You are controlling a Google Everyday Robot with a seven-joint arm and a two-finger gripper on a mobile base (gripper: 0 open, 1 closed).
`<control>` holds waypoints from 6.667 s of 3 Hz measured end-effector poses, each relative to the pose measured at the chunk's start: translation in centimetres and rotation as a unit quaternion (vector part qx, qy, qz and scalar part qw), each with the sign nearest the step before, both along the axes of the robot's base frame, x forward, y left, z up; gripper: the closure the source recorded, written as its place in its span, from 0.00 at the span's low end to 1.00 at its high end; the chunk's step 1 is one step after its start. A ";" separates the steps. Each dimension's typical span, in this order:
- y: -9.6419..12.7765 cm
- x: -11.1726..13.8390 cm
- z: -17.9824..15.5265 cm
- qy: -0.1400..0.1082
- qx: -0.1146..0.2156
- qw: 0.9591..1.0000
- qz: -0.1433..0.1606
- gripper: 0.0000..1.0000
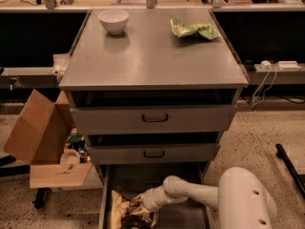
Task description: Pick brown chip bag from bottom drawer and place on counter
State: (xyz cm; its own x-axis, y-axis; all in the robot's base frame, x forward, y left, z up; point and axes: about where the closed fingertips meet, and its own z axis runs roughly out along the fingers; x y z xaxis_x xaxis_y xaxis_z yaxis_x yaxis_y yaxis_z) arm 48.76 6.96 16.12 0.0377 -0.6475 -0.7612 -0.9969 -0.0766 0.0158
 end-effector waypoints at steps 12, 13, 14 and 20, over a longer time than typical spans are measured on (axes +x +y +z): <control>-14.9 3.8 61.2 -0.465 0.040 0.880 0.083 1.00; -14.9 3.8 61.6 -0.470 0.036 0.878 0.085 1.00; -15.9 3.7 66.6 -0.535 -0.009 0.837 0.115 1.00; -16.4 16.7 82.4 -0.689 -0.209 0.639 0.273 1.00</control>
Offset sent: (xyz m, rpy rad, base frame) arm -0.0367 -0.0963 0.1898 0.4012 -0.3732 -0.0573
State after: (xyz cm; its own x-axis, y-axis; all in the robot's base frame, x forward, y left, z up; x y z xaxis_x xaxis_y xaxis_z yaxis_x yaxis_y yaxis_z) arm 65.49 -9.45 98.55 0.7917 -0.3880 0.4719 0.0858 -0.6942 -0.7147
